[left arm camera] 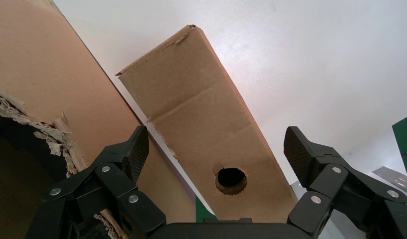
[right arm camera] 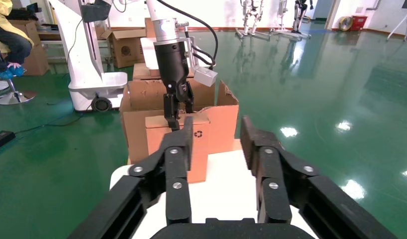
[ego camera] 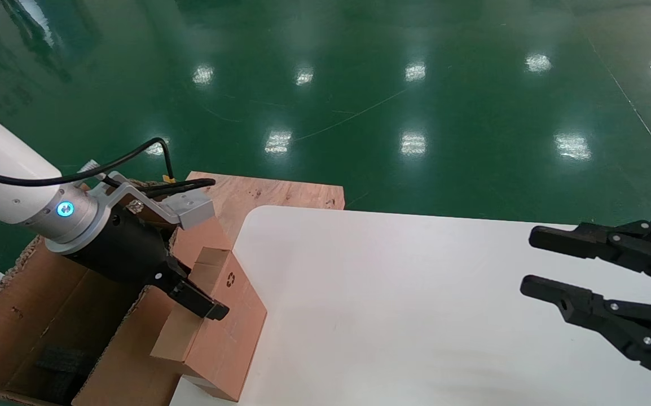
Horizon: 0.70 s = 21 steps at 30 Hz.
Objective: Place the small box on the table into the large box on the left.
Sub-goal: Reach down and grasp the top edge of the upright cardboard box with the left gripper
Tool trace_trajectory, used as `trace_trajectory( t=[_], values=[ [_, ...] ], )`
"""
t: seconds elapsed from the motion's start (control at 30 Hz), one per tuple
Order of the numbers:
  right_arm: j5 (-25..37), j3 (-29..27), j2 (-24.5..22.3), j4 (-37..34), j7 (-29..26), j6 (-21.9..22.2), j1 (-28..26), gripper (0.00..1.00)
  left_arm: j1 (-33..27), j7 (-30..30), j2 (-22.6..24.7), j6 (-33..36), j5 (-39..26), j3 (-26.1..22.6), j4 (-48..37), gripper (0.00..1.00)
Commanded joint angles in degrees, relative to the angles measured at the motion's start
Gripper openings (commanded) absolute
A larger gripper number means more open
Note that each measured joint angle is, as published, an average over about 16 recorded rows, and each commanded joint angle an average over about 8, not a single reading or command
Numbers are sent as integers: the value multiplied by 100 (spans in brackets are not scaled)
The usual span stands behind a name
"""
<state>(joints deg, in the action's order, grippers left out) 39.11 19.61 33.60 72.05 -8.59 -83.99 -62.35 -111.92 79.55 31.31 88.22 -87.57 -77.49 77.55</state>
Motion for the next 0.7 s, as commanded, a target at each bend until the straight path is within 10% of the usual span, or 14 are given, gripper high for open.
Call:
trace_trajectory(
  t=[0.03, 0.17, 0.7],
  values=[
    [0, 0, 0, 0, 0, 0, 0, 100, 1, 3, -2, 2, -4, 4, 8, 46],
    [0, 0, 0, 0, 0, 0, 0, 100, 4, -40, 23, 1, 11, -6, -75, 2],
    [-1, 1, 0, -1, 1, 0, -1, 100, -47, -70, 69, 22, 138, -202, -197, 0]
  ],
)
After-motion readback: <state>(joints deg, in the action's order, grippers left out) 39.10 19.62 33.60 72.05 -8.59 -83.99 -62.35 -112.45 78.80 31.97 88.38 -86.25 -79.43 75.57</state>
